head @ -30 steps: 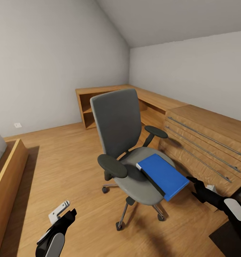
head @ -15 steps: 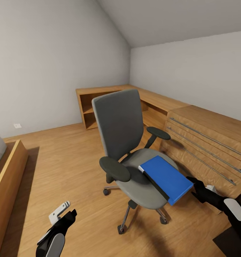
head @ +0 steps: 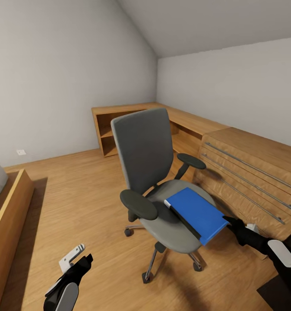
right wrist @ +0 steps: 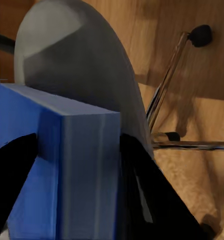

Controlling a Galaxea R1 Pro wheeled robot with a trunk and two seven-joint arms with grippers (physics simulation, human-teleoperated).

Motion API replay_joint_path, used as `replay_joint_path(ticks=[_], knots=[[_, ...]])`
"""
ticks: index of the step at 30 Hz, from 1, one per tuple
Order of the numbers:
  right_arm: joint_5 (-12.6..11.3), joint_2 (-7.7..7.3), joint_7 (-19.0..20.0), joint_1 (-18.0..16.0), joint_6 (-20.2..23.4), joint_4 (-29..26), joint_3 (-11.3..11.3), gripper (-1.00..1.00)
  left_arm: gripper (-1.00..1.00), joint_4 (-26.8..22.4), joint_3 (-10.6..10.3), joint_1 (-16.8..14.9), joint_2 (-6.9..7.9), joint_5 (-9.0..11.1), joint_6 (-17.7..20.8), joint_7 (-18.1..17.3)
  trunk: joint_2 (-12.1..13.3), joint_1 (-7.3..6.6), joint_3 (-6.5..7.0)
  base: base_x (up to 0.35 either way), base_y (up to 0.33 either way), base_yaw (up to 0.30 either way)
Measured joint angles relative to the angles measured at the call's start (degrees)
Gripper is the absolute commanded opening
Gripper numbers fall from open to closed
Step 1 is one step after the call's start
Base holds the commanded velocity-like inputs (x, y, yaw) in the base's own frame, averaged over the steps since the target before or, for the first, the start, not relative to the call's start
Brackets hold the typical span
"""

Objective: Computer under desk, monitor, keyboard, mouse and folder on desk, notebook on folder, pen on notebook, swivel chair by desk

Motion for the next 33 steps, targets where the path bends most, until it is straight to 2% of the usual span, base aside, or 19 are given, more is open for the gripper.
replay_joint_path(ticks=[8, 14, 18, 23, 28, 33], knots=[[0.1, 0.0, 0.8, 0.0, 0.0, 0.0, 0.6, -1.0, 1.0, 0.3, 0.0, 0.0, -0.02, 0.0, 0.0, 0.1, 0.0, 0.0, 0.0, 0.0, 0.0, 0.0], [0.1, 0.0, 0.8, 0.0, -0.1, -0.2, 0.5, -1.0, 1.0, 0.3, 0.0, 0.0, -0.07, -0.1, -0.1, 0.1, 2.4, -1.31, 1.07, 0.0, 0.0, 0.0], [0.2, 0.0, 0.8, 0.0, -0.2, -4.7, 0.3, -1.0, 1.0, 0.3, 0.0, 0.0, -0.11, -0.2, -0.1, 0.2, 4.0, -2.19, 1.79, -0.047, 0.0, 0.0], [1.8, -0.03, 1.3, 0.0, -0.2, -6.7, 0.3, -1.0, 1.0, 0.3, -1.7, 0.0, -0.07, -0.1, 0.0, 0.1, 6.0, -3.26, 2.69, -0.288, 0.0, 0.0], [2.1, -0.03, 4.2, 0.0, -0.2, -7.0, 0.2, -1.0, 1.0, 0.3, -2.2, 0.0, 0.03, 0.0, 0.0, 0.1, 8.0, -4.37, 3.58, -0.246, 0.0, 0.0], [2.3, -0.15, 9.3, 0.0, -0.2, -7.1, 0.2, -1.0, 1.0, 0.4, -2.3, 0.0, 0.03, 0.0, 0.0, 0.1, 10.0, -5.48, 4.48, -0.033, 0.0, 0.0]])
